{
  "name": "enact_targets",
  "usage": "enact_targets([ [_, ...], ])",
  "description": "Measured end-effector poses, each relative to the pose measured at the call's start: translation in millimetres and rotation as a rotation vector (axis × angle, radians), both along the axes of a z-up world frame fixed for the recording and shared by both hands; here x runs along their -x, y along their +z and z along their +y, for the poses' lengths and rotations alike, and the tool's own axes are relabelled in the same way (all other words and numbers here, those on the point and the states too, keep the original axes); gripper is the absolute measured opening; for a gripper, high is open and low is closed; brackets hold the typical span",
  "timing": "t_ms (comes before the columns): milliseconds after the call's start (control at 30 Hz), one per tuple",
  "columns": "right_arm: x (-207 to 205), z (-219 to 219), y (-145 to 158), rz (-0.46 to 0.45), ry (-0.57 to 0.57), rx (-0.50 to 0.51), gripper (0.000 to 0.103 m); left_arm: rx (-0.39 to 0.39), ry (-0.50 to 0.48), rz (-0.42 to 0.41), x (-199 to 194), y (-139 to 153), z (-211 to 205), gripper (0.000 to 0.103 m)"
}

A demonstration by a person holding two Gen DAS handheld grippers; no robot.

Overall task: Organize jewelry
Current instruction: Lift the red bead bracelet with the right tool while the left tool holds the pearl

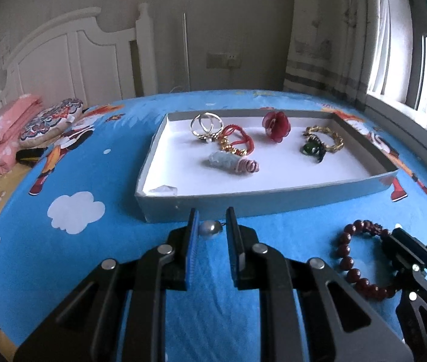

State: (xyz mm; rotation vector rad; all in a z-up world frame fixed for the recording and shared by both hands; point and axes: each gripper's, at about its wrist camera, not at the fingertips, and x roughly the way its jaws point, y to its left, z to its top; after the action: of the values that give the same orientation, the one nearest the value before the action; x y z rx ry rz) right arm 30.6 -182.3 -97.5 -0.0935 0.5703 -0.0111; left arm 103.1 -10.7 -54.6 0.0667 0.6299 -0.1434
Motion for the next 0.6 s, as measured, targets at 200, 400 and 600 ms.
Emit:
enact_targets([
  [200, 1.4, -15.0, -1.5, -0.026, 0.009, -0.047, 0.013, -0.008, 0.006, -0.06, 10.2, 3.3, 0.5, 0.018],
  [400, 0.8, -18.0, -2.5, -0.038, 0.065, -0.051, 0.013, 0.022, 0.013, -0.05, 8.5, 4.9, 2.9, 0.018],
  [600, -2.4, -19.5, -0.1, -0.014, 0.118, -0.025, 0.013, 0.007, -0.033, -0.028, 8.4, 2.8, 3.1, 0.018],
])
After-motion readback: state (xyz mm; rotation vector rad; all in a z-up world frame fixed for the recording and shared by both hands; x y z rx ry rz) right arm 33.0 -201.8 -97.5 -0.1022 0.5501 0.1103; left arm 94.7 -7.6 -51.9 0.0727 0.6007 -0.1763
